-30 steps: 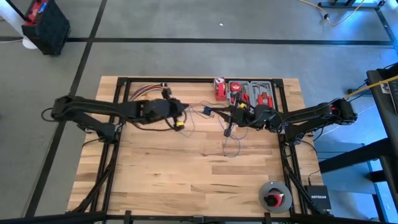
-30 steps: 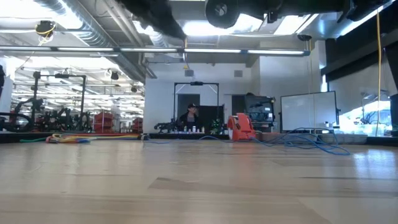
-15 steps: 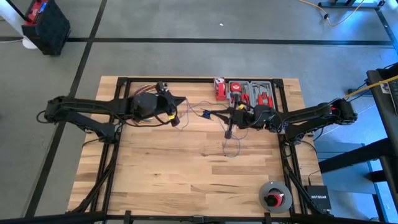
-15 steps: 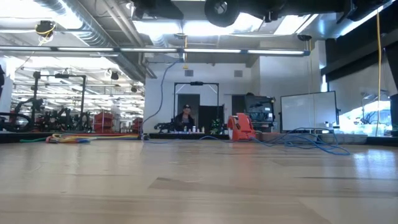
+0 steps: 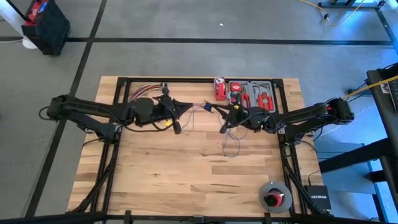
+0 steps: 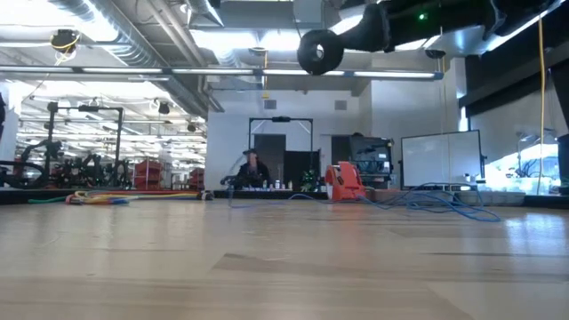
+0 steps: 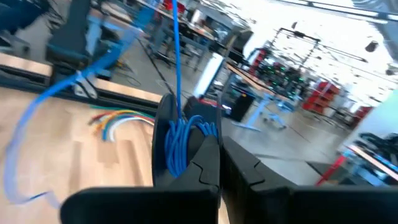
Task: Coil cords
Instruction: Coil the blue wire on the black spool
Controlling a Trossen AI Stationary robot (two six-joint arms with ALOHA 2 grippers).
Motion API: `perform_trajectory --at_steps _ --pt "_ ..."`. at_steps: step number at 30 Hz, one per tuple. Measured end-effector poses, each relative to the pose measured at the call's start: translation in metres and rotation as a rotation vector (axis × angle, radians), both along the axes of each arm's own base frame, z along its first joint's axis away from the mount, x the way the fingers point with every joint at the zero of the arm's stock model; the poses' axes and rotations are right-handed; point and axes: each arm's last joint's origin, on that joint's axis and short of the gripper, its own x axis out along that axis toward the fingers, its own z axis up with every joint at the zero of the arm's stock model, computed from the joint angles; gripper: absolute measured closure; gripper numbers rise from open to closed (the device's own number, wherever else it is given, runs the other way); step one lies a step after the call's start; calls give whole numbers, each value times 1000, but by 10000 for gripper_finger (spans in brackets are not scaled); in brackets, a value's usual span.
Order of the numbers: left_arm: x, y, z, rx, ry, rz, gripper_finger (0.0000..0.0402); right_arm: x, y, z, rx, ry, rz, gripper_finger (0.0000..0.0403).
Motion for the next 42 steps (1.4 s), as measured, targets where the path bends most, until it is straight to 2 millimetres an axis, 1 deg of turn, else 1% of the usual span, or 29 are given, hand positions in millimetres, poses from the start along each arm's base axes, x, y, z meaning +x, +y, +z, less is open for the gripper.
perform_trajectory --at_steps 5,16,20,23,27,30,39,42 --pt "15 -5 -9 -2 -22 -14 400 1 -2 -2 -5 -1 -54 400" --pt "56 -9 -36 20 -100 -25 400 1 -2 -1 6 -13 -54 400" --pt "69 -7 -50 23 -82 -43 400 2 -1 -1 21 -18 -39 400" --pt "81 -6 -58 32 -54 -44 400 3 -1 4 32 -38 -25 400" --pt "94 -7 -72 48 36 -47 399 5 0 7 64 -65 16 400" --pt "98 -7 -79 52 91 -49 400 5 1 7 81 -78 19 400" --pt "97 -5 -87 39 172 -42 400 2 3 16 164 -169 105 400" --pt "96 -5 -93 37 239 -37 399 -3 3 22 172 -185 110 400"
